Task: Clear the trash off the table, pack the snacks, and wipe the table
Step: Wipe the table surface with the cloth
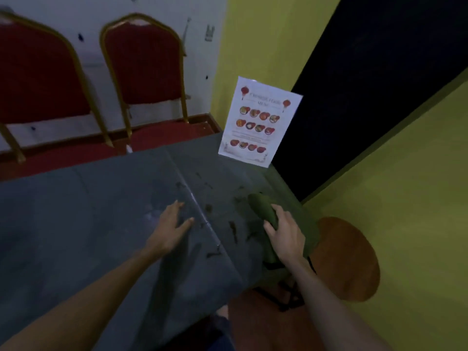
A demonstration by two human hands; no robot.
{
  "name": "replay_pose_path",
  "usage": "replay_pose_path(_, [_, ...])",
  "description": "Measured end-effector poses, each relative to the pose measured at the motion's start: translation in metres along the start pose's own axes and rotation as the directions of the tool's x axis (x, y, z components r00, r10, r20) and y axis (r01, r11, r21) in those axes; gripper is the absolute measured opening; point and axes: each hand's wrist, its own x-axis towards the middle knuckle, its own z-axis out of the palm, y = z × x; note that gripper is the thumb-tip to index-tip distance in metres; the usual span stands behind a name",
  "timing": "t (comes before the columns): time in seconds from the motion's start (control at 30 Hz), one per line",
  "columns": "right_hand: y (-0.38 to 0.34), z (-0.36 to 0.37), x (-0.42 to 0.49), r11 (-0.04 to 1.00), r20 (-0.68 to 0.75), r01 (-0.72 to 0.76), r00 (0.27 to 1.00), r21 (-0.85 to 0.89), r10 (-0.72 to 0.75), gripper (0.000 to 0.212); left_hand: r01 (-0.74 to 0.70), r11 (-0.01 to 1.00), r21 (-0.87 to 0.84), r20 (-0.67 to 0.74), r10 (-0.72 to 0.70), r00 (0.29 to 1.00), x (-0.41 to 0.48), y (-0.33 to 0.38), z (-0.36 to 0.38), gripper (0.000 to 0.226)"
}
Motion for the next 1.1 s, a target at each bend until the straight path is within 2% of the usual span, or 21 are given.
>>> replay_pose_path(0.1, [0.024,0.015,0.044,1.000,0.012,0.018,1.000,-0.003,-0.018,0.049,0.095,0.996,-0.006,-0.104,-0.095,0.990,0.013,-0.002,0.033,0.060])
replay_pose_path(0.2, [0.038,0.036,0.081,0.999,0.034,-0.008,0.999,-0.035,0.009,0.050,0.159,0.985,0.058,-0.222,-0.143,0.964,0.030,0.000,0.058,0.066])
replay_pose_path(0.33, [0.058,0.075,0.114,0.983,0.120,-0.144,0.980,-0.110,0.157,0.059,0.237,0.967,0.092,-0.356,-0.190,0.915,0.053,0.002,0.082,0.070])
replay_pose_path(0.5, [0.051,0.103,0.126,0.986,0.071,-0.164,0.984,0.016,0.163,0.068,0.387,0.907,0.166,-0.487,-0.266,0.832,0.054,-0.019,0.074,0.064])
replay_pose_path(0.6, [0.021,0.117,0.141,0.999,0.081,-0.043,0.996,0.016,0.042,0.067,0.380,0.897,0.224,-0.495,-0.231,0.838,0.042,-0.039,0.072,0.064])
replay_pose_path(0.67, [-0.006,0.125,0.141,0.984,0.147,0.175,0.974,-0.023,-0.170,0.069,0.362,0.893,0.268,-0.488,-0.198,0.850,0.040,-0.044,0.075,0.063])
replay_pose_path(0.7, [-0.018,0.128,0.136,0.944,0.191,0.327,0.929,-0.026,-0.317,0.069,0.364,0.890,0.275,-0.495,-0.193,0.847,0.041,-0.045,0.075,0.062])
replay_pose_path(0.73, [-0.026,0.130,0.127,0.871,0.242,0.490,0.847,-0.013,-0.473,0.069,0.372,0.887,0.273,-0.508,-0.195,0.839,0.043,-0.045,0.077,0.061])
replay_pose_path(0.8, [-0.020,0.131,0.102,0.672,0.328,0.736,0.617,0.079,-0.715,0.076,0.391,0.877,0.279,-0.531,-0.198,0.824,0.044,-0.044,0.079,0.060])
replay_pose_path(0.83, [-0.008,0.128,0.094,0.576,0.345,0.808,0.509,0.126,-0.789,0.082,0.393,0.871,0.295,-0.537,-0.189,0.822,0.044,-0.045,0.079,0.060])
replay_pose_path(0.87, [0.010,0.124,0.091,0.501,0.339,0.855,0.436,0.133,-0.834,0.088,0.391,0.865,0.314,-0.534,-0.180,0.826,0.042,-0.046,0.079,0.060])
replay_pose_path(0.9, [0.027,0.121,0.094,0.463,0.311,0.881,0.416,0.093,-0.854,0.092,0.387,0.859,0.337,-0.523,-0.171,0.835,0.040,-0.049,0.077,0.060])
replay_pose_path(0.93, [0.045,0.118,0.101,0.486,0.270,0.874,0.463,0.021,-0.844,0.095,0.378,0.850,0.367,-0.506,-0.159,0.848,0.037,-0.050,0.075,0.060])
replay_pose_path(0.97, [0.059,0.113,0.110,0.573,0.216,0.818,0.569,-0.050,-0.794,0.094,0.370,0.837,0.403,-0.489,-0.144,0.860,0.035,-0.052,0.072,0.059])
replay_pose_path(1.03, [0.061,0.108,0.131,0.816,0.130,0.568,0.822,-0.105,-0.555,0.086,0.361,0.789,0.497,-0.469,-0.105,0.877,0.033,-0.058,0.060,0.057])
replay_pose_path(1.07, [0.050,0.110,0.141,0.897,0.124,0.423,0.904,-0.127,-0.409,0.081,0.354,0.764,0.540,-0.451,-0.093,0.888,0.033,-0.061,0.053,0.055])
replay_pose_path(1.1, [0.034,0.113,0.149,0.940,0.129,0.308,0.948,-0.150,-0.290,0.077,0.341,0.745,0.574,-0.425,-0.085,0.901,0.033,-0.062,0.047,0.054])
